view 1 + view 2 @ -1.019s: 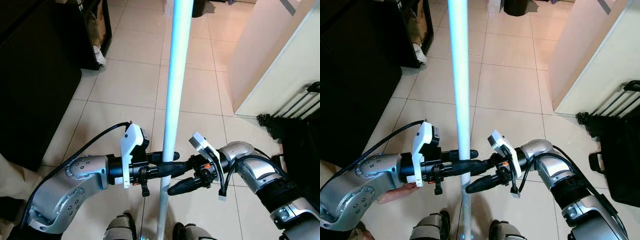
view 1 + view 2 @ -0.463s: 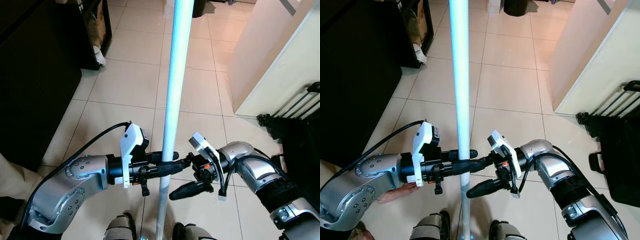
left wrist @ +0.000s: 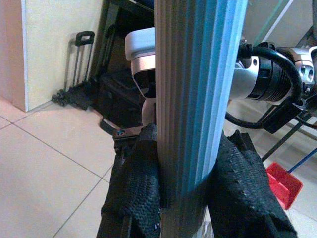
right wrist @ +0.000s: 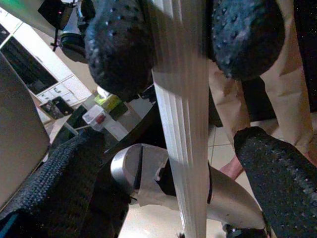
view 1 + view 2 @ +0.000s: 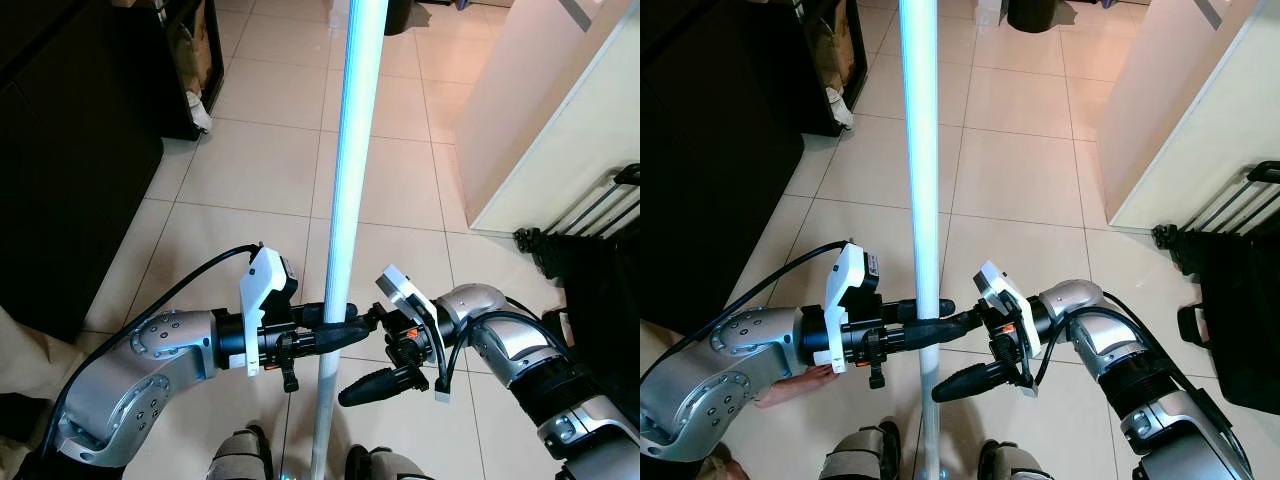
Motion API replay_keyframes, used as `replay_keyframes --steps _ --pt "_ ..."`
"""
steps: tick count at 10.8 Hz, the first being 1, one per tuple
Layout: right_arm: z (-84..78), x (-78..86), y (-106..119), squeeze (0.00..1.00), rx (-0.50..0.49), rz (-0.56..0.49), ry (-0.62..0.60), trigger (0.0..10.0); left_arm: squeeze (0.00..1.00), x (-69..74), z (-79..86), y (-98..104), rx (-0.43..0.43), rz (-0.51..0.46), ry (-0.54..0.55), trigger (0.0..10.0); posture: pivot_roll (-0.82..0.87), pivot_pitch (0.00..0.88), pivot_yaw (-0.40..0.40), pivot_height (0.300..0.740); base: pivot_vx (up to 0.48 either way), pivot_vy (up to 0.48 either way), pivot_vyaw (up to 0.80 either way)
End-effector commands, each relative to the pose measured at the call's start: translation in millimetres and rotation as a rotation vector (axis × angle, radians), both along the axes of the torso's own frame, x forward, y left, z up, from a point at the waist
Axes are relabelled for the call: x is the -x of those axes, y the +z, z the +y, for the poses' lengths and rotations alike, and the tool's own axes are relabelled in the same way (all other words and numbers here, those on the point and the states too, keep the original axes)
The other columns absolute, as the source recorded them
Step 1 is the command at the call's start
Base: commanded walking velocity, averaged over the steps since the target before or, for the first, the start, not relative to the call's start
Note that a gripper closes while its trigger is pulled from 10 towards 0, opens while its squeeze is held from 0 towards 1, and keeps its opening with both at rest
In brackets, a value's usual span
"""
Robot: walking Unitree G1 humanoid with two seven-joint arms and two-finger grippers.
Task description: Sweep floor
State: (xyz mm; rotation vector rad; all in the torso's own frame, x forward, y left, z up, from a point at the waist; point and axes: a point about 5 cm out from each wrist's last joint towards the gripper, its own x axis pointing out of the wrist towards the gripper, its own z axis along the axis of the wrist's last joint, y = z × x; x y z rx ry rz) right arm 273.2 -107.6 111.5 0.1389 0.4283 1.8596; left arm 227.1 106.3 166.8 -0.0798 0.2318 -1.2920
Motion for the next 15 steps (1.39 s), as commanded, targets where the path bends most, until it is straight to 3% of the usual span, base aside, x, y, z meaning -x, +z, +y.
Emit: replay_keyframes --steps 1,10,11,12,14,15 --pt "-2.8 0.6 0 1.00 -0.012 0.008 -0.001 10.0 0.00 1.4 -0.3 3 0.008 -0.010 -0.009 10.0 0.11 0.180 -0.060 0.740 0.000 0.000 0.00" --pt "-2.5 -1.4 -1 1.00 -0.008 0.014 -0.013 10.0 0.00 2.4 -0.1 2 0.006 -0.005 -0.014 10.0 0.11 0.183 -0.060 0.740 0.000 0.000 0.00" --pt "-1.3 -3.5 -3 1.00 0.003 -0.022 -0.035 10.0 0.00 2.5 -0.1 3 0.008 -0.005 -0.015 10.0 0.11 0.182 -0.059 0.740 0.000 0.000 0.00" --pt "-0.7 -4.4 -6 0.00 0.015 -0.049 -0.047 10.0 0.00 2.5 -0.3 2 0.008 -0.005 -0.015 10.0 0.11 0.181 -0.059 0.740 0.000 0.000 0.00" --pt "4.9 -19.3 -15 0.00 0.072 -0.124 -0.221 10.0 0.00 2.4 -0.2 2 0.008 -0.005 -0.013 10.0 0.11 0.182 -0.060 0.740 0.000 0.000 0.00" --pt "3.0 -19.3 -17 0.00 0.080 -0.124 -0.214 10.0 0.00 2.8 -0.2 2 0.009 -0.004 -0.011 10.0 0.11 0.183 -0.060 0.740 0.000 0.000 0.00"
